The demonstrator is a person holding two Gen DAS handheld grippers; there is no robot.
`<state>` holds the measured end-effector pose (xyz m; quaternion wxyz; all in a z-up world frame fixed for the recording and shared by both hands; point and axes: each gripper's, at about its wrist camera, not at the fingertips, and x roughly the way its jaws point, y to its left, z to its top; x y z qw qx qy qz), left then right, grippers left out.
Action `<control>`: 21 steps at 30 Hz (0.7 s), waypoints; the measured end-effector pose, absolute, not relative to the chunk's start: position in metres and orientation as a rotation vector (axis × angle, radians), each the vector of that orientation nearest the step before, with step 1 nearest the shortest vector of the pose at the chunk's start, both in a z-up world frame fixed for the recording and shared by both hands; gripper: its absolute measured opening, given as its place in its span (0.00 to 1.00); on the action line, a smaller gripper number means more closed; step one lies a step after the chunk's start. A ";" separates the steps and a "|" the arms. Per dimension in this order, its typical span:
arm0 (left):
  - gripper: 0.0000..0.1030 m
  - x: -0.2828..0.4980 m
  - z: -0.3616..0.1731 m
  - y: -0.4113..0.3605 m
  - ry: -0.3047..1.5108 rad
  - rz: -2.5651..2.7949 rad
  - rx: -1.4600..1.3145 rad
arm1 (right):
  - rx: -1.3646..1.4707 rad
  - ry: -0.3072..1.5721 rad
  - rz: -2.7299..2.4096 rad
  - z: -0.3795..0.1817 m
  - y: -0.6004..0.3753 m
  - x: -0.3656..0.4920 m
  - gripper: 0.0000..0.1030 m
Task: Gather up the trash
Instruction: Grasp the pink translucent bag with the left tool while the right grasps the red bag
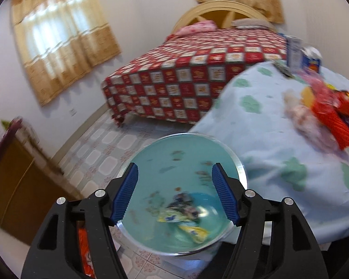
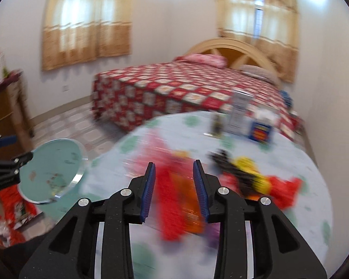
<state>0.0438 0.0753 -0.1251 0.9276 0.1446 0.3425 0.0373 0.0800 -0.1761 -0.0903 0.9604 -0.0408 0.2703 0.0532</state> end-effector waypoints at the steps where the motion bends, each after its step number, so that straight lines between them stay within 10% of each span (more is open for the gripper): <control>1: 0.64 0.045 -0.125 0.065 0.701 0.058 0.303 | -0.076 0.548 0.093 -0.091 -0.183 0.078 0.36; 19: 0.72 0.084 -0.100 -0.102 0.604 -0.178 0.335 | 0.087 0.580 -0.106 -0.136 -0.311 0.044 0.46; 21: 0.49 0.090 -0.106 -0.108 0.637 -0.208 0.327 | 0.105 0.581 -0.098 -0.139 -0.314 0.043 0.46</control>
